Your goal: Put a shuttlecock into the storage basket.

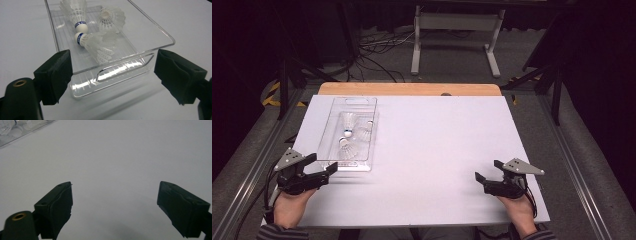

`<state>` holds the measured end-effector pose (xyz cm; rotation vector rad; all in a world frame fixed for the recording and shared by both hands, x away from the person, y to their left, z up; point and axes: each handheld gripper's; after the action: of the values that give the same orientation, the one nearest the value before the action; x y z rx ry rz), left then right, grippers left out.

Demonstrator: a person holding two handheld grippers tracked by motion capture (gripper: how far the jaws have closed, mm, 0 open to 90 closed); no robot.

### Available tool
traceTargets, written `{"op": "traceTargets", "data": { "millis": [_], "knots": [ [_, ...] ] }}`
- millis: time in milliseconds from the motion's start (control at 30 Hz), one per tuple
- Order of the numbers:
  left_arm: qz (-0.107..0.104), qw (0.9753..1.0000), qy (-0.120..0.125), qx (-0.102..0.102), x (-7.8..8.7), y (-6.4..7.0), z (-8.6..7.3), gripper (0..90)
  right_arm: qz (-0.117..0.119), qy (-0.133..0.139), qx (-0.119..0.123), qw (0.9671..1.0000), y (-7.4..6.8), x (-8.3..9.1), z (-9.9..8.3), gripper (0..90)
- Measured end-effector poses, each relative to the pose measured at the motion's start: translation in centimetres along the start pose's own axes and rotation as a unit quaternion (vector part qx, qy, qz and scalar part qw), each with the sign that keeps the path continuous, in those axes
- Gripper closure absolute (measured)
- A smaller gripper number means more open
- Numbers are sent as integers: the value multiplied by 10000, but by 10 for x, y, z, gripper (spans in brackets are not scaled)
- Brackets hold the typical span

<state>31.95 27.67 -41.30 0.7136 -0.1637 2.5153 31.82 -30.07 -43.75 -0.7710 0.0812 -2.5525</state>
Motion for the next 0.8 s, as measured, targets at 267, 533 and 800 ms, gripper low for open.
{"op": "traceTargets", "data": {
  "millis": [267, 533, 800],
  "knots": [
    [30, 10000, 5, 19, 2, 0, -5, 161, 0, 15, 0, 10000, 0, 0, 0, 139],
    [60, 10000, 4, 32, 3, 1, -12, 154, 1, 19, 1, 10000, 0, 1, 0, 140],
    [77, 9999, 32, 87, 3, 1, -18, 147, -6, 20, 8, 10000, 0, 1, 0, 140]
  ]
}}
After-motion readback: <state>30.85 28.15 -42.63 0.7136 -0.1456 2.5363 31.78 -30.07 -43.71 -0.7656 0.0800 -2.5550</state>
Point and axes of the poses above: each handheld gripper's, and its own axes: x roughly backward along the jaws, z roughly out of its top, y roughly to its right, and after that the axes turned 9 degrees about -x, right-handed
